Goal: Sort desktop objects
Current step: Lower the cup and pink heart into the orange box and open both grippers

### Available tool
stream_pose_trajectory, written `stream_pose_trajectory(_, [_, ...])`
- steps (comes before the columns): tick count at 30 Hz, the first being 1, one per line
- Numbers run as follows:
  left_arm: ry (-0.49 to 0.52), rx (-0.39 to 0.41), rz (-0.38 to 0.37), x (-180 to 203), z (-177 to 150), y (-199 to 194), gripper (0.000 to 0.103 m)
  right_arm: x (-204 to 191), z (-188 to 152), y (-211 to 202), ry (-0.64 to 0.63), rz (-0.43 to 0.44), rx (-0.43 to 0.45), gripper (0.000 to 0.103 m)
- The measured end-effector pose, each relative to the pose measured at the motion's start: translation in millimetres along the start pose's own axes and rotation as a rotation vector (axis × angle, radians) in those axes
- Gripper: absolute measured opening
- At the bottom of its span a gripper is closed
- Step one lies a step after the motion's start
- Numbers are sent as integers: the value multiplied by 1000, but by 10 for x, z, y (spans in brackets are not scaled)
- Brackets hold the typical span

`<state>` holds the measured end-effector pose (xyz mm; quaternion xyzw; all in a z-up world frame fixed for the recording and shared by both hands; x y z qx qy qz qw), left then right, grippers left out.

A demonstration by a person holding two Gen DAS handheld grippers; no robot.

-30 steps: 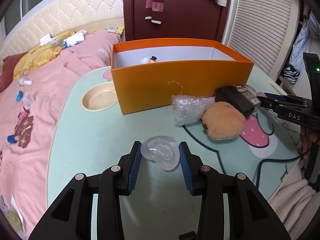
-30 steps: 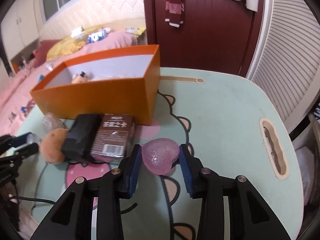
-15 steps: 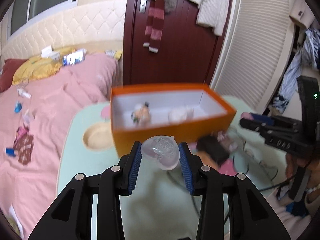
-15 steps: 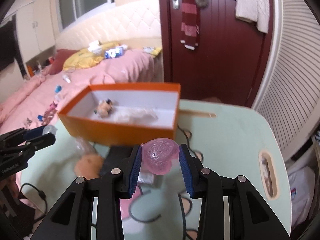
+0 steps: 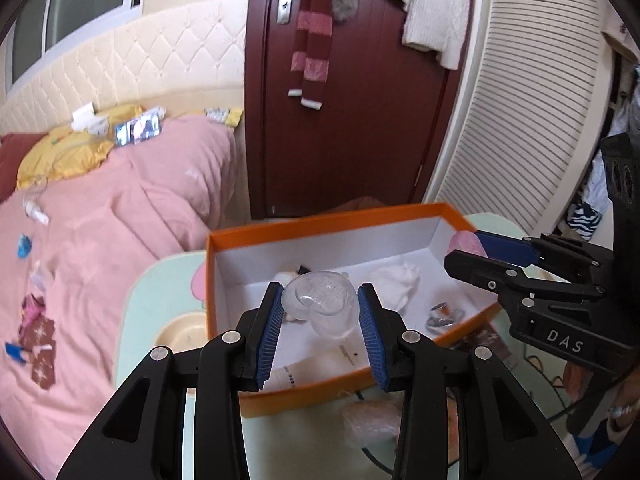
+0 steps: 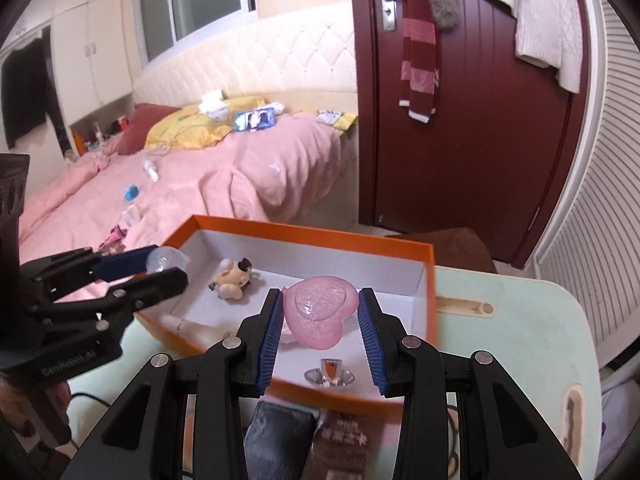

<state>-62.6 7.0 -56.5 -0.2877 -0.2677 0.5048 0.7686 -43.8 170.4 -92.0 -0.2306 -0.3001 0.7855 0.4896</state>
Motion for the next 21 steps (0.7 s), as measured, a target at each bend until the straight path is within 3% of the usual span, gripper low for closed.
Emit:
stream_pose_trajectory(2, [-29, -32, -12, -39, -88, 116, 40, 13, -80, 161, 4, -6, -35, 37])
stream_pose_trajectory(21, [-14, -9, -2, -13, -132, 116, 40, 140, -149, 251, 30, -9, -38, 37])
Point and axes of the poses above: each gripper's, at about its wrist camera, not at the fingertips, and y roughly the way its jaws point, x to its right, z to its top, the point moved 7 cm from there along y, roughly the way its jaws point, and after that the axes turned 4 degrees about -x, right-handed, at the moved point
